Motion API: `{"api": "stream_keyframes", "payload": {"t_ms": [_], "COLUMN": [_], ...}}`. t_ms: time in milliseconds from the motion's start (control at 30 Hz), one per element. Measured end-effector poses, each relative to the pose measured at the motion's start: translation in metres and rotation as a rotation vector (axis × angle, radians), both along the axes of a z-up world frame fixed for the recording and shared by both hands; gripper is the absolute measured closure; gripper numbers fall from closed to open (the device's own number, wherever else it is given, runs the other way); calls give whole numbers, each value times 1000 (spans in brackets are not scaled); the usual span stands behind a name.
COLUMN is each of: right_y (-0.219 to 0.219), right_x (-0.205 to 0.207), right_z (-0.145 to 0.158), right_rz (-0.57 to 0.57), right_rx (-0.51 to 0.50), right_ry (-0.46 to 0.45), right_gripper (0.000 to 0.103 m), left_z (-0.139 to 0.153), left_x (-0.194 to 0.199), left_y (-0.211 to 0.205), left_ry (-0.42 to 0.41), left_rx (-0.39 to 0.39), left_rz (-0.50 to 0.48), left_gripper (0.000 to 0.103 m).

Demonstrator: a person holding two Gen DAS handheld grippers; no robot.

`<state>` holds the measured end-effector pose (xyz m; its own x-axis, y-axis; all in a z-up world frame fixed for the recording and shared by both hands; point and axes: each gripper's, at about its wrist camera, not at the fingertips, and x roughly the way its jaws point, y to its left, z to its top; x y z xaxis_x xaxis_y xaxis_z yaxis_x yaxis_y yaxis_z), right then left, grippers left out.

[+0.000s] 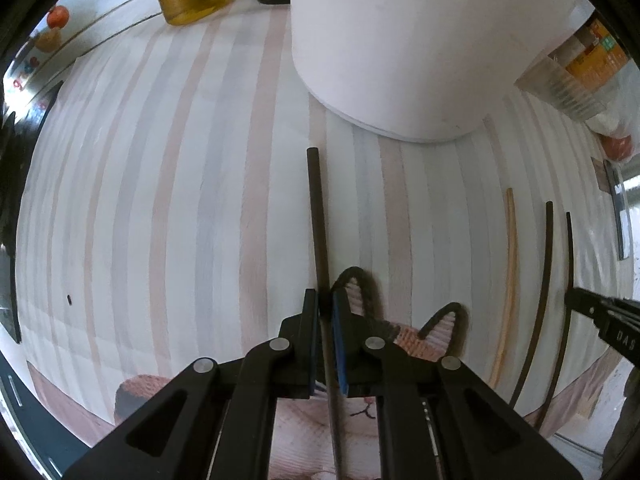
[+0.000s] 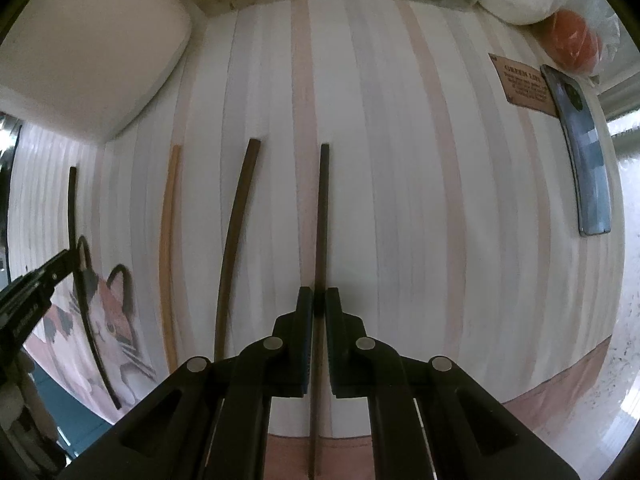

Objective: Organize utensils
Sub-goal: 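Lift both dark chopsticks and carry them up over the holder slots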

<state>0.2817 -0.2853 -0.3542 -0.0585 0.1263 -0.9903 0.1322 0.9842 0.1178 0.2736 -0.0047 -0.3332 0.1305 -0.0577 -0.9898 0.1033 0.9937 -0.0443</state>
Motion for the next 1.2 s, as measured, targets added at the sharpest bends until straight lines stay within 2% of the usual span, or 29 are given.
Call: {"api": "stream_keyframes", "payload": {"t_ms": [167,333,433,500,600,900,1100,1200], "right_y": [4,24,24,19,9,1,10,20], "right_x": [16,1,-9,-27,-41,-72,-85,-72], "right_z": [0,9,10,15,25,67,95,108], "right_rz": [4,8,-26,-69,-89,-97,-98,-102], "right_rx": [-28,-46,-15,28,41,80,84,85], "right_ry": [-12,-38,-69,-86,-135,-256,-350,-399], "right_gripper": [96,97,97,98,98,98,98,98], "left_z": [0,3,7,16,34,85,110,122], "left_x": [-1,-9,-13,-19,-24,-50,-58,-59], "left_y": [0,-19,-22,-21,-19,-26,-30,-33], "left_ry": [-8,-20,-39,-56,-85,-170,-223,-257], "left_rx": [8,36,40,34,17,-39,-65,-76], "left_rz": [-8,-17,-12,-17,-22,-53,-67,-73], "left_gripper": [97,99,99,99,99,99,99,99]}}
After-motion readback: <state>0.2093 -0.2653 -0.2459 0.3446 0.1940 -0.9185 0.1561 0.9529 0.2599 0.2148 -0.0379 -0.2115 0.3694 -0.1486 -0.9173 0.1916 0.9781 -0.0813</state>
